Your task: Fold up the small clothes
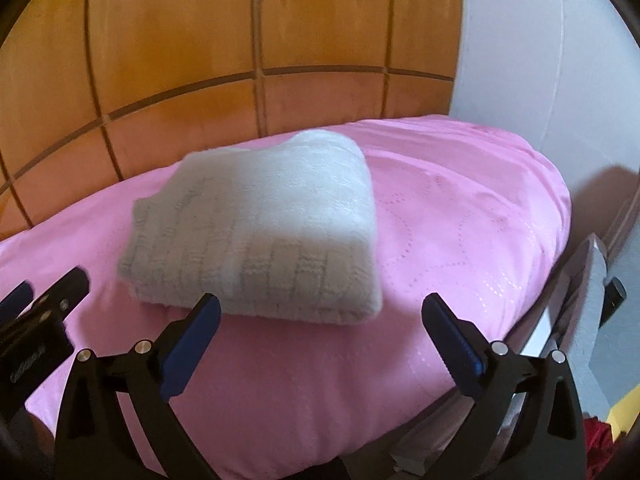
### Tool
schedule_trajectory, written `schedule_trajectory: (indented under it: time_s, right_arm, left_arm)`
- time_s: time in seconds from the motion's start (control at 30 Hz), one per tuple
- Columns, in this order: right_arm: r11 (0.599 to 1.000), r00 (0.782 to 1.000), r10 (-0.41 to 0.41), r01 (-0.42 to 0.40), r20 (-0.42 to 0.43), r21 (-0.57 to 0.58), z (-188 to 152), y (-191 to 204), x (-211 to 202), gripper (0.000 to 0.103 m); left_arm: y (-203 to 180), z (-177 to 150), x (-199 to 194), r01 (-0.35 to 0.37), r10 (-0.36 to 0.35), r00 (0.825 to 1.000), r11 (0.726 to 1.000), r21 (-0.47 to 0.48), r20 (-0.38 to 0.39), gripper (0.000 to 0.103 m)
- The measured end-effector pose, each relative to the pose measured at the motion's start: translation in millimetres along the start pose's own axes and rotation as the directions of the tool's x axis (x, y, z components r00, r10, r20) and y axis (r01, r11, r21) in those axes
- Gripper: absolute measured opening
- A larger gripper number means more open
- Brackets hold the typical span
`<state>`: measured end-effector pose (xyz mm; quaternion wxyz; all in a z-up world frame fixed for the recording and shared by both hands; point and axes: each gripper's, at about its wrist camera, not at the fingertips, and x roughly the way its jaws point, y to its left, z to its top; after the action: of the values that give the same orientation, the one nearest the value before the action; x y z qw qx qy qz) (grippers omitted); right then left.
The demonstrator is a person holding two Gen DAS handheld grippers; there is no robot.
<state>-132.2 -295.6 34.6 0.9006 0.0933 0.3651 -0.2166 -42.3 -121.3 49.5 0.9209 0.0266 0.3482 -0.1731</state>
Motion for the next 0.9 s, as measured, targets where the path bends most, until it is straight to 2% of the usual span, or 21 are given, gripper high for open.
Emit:
schedule_trajectory:
  time_s: [0.17, 0.4, 0.9]
  right_arm:
    - [1.0, 0.999, -0.023, 0.022, 0.023, 0.013, 2.6, 0.5, -3.2, 0.1]
    - [1.0, 1.0, 0.008, -0.008, 0.009, -0.008, -3.0, 7.2, -0.3, 0.1]
    - [1.0, 1.0, 0.019, -0.019, 0.005, -0.012, -7.2, 9.2, 7.4, 0.101]
  left_arm:
    - [2.6, -2.6, -3.3, -0.015, 0.015, 1.0, 1.0, -0.01, 0.005, 0.099]
    - [-0.3, -2.4, -2.5, -0.016, 0.016, 1.0, 1.0, -0.008, 0.004, 0.099]
    - [-5.3, -4.9, 2.0, -0.039, 0.039, 0.999, 0.999, 0.013, -0.002, 0.099]
